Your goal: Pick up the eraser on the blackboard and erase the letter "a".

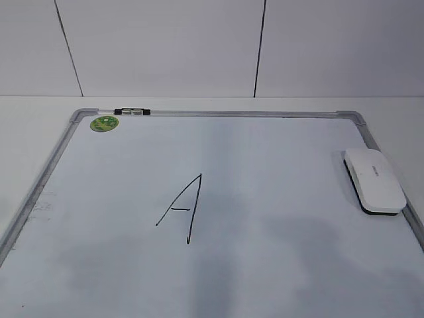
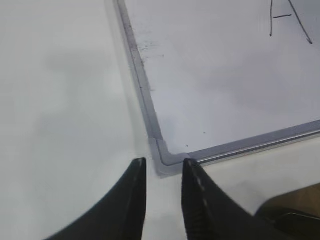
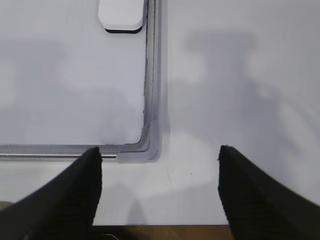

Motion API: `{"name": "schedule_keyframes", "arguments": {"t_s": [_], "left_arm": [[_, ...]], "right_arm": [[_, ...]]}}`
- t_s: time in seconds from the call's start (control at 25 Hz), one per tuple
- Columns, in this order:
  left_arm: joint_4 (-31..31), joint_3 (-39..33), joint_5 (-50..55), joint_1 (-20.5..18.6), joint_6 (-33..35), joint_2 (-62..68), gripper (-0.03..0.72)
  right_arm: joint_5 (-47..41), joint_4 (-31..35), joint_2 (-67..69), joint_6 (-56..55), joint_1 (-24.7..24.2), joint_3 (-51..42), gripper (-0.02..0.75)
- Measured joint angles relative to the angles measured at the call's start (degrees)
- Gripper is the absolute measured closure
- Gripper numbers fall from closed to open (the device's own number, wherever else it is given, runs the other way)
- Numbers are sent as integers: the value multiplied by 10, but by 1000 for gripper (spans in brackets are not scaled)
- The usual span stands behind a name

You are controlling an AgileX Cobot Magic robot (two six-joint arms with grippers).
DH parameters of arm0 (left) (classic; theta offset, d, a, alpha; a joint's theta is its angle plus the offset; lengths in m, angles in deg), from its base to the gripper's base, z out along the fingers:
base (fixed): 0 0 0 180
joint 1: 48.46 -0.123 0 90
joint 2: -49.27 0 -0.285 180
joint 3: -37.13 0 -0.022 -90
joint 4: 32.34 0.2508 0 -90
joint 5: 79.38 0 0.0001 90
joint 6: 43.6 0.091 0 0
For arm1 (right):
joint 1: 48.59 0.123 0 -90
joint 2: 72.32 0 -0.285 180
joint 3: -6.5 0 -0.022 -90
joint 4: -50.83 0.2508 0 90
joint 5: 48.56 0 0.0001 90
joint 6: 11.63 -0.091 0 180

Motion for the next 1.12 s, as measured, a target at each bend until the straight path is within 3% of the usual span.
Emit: {"name": "schedule_keyframes", "arguments": {"t_s": [0.24, 1.12], "left_arm": [[12, -7, -1, 3, 0, 0, 494], [14, -7, -1, 3, 0, -4, 494]], "right_arm": [[46, -6, 0, 1, 0, -17, 160], [57, -8, -14, 1, 0, -19, 160]]}}
